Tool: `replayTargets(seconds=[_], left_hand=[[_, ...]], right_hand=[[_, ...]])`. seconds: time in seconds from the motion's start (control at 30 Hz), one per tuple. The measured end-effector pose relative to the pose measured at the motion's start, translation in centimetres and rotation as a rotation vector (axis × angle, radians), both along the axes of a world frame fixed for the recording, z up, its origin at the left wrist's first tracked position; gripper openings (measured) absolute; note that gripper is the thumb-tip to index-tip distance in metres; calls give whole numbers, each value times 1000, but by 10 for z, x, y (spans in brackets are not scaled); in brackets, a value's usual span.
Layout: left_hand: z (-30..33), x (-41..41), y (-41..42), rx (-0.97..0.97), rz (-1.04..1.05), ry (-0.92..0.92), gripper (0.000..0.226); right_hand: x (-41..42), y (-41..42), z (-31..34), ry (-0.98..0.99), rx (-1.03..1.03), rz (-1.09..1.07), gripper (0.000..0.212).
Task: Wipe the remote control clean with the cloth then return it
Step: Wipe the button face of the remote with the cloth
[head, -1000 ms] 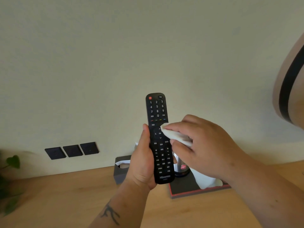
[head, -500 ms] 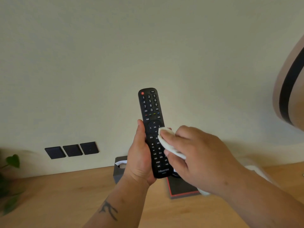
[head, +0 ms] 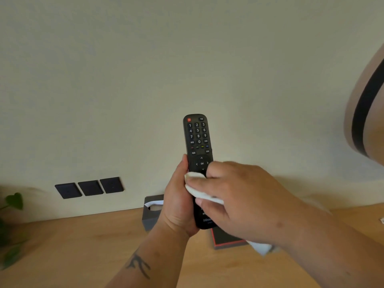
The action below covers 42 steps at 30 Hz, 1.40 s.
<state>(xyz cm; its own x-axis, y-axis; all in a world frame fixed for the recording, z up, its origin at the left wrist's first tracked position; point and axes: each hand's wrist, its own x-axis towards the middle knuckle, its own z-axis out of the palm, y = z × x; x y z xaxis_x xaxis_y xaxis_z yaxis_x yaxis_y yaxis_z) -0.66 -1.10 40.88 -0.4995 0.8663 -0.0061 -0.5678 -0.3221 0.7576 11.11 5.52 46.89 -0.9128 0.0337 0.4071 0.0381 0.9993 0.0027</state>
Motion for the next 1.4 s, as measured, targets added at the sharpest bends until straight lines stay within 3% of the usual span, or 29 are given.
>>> replayTargets(seconds=[0.17,0.5,0.73,0.97,1.17,1.23,1.4], left_hand=[[6,1,3,3,39,27,57],[7,1,5,-1,24,24,70],[11,-5,11,84,107,17,52],[13,-10,12,98,154,22,50],[16,-8,13,88,121,-3,61],[15,-6,12,67,91,16,69],[14,-8,9,53,137,3,58]], right_hand=[[-7,12,12,144,28,-104,44],[12,12,-23,76,13,-62,46],[24,4,-32,22,75,-79,45],[35,3,-37,-62,-64,32,35],[7,16,-2,145,-133,-54,38],[-2,12,2,147,-98,-75,34],[3,14,5,128,-138,-121,31]])
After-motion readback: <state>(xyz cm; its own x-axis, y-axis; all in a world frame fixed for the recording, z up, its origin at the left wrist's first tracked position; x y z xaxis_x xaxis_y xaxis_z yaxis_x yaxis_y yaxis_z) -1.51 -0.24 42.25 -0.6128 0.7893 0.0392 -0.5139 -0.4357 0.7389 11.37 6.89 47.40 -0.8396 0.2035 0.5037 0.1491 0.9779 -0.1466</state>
